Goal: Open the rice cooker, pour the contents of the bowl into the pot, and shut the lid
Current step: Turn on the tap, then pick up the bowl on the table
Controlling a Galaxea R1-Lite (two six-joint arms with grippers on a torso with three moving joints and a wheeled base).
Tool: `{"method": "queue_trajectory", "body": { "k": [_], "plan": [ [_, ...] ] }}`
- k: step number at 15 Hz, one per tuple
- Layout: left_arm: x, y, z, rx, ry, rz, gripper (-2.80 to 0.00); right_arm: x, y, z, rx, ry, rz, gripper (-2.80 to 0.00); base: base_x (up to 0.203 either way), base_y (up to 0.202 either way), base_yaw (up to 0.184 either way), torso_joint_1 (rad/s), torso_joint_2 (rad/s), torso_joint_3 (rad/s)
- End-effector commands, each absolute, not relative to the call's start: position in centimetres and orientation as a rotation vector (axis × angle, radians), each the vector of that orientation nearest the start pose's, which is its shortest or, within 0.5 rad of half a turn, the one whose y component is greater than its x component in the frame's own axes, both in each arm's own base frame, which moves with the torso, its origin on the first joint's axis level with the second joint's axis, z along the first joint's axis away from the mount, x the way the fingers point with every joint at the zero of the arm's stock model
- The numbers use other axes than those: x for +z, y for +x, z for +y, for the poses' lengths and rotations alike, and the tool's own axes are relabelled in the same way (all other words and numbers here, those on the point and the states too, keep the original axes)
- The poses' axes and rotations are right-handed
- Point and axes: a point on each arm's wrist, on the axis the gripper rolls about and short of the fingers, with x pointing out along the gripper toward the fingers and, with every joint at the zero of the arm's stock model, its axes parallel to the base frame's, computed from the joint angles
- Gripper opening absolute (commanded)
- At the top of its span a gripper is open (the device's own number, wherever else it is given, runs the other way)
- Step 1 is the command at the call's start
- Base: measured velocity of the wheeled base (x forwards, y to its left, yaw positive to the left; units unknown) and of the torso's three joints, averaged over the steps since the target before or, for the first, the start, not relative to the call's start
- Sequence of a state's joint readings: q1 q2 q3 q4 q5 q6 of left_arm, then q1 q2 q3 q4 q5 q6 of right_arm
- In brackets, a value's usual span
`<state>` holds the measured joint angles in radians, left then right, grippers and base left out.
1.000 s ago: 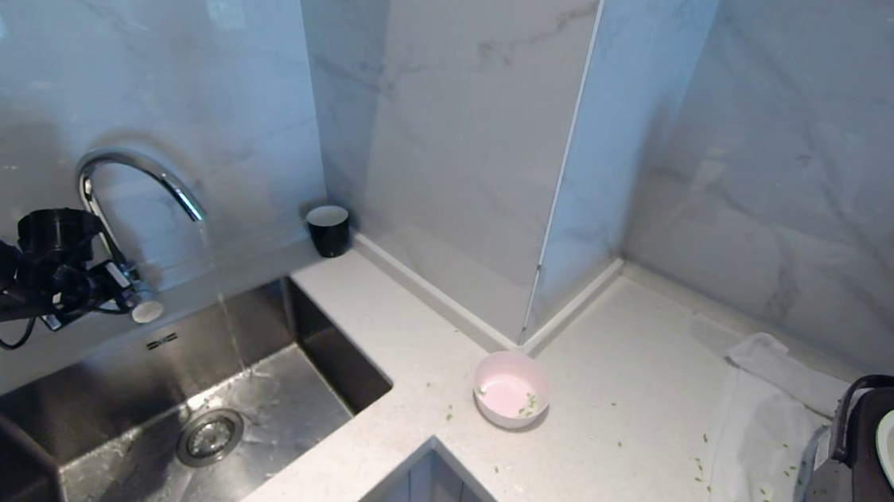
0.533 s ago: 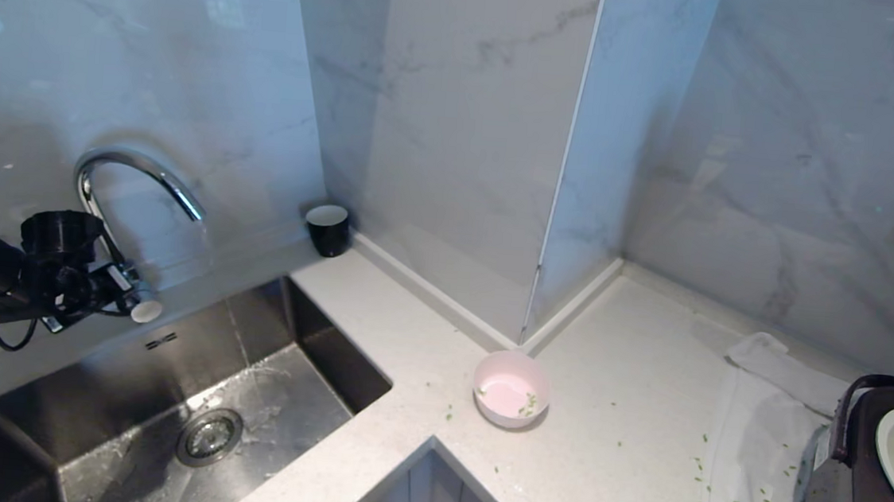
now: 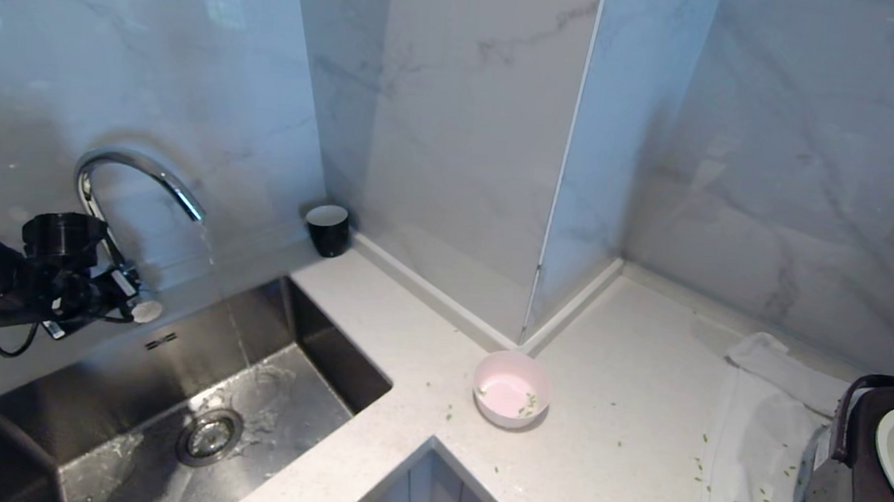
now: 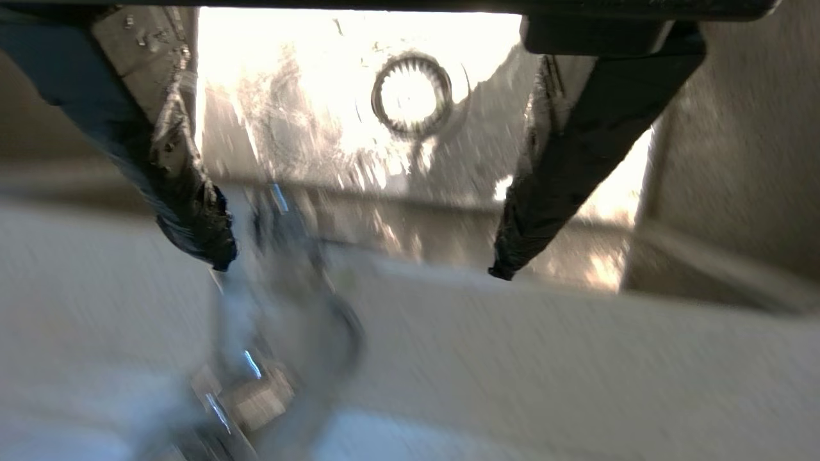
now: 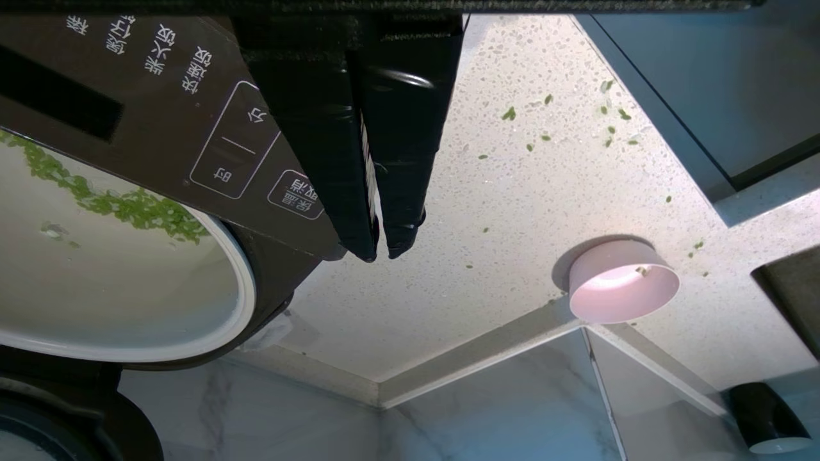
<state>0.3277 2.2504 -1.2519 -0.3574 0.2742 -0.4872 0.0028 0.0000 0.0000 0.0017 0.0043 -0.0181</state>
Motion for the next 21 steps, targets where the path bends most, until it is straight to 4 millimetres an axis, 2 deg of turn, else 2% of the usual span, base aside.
{"method": "queue_trajectory", "body": {
  "k": [1,5,8,9,10,17,21],
  "plan": [
    [8.1,39.0,13.0,0.705,-0.471,0.493,0.00,7.5,-2.3,0.0,0.008,-0.018,0.003,-2.80,0.000,0.000,0.000,0.000,0.00,0.000],
    [8.9,37.7,10.5,0.642,-0.462,0.524,0.00,7.5,-2.3,0.0,0.008,-0.018,0.003,-2.80,0.000,0.000,0.000,0.000,0.00,0.000],
    [8.4,37.2,8.8,0.611,-0.448,0.571,0.00,7.5,-2.3,0.0,0.008,-0.018,0.003,-2.80,0.000,0.000,0.000,0.000,0.00,0.000],
    [8.3,36.8,8.3,0.603,-0.444,0.585,-2.21,7.5,-2.3,0.0,0.008,-0.018,0.003,-2.80,0.000,0.000,0.000,0.000,0.00,0.000],
    [8.3,36.6,7.8,0.590,-0.438,0.592,-2.80,7.5,-2.3,0.0,0.008,-0.018,0.003,-2.80,0.000,0.000,0.000,0.000,0.00,0.000],
    [9.0,36.1,4.8,0.515,-0.405,0.608,-2.80,7.5,-2.3,0.0,0.008,-0.018,0.003,-2.80,0.000,0.000,0.000,0.000,0.00,0.000],
    [10.7,35.3,2.1,0.443,-0.381,0.618,-2.80,7.5,-2.3,0.0,0.008,-0.018,0.003,-2.80,0.000,0.000,0.000,0.000,0.00,0.000]
  ]
}}
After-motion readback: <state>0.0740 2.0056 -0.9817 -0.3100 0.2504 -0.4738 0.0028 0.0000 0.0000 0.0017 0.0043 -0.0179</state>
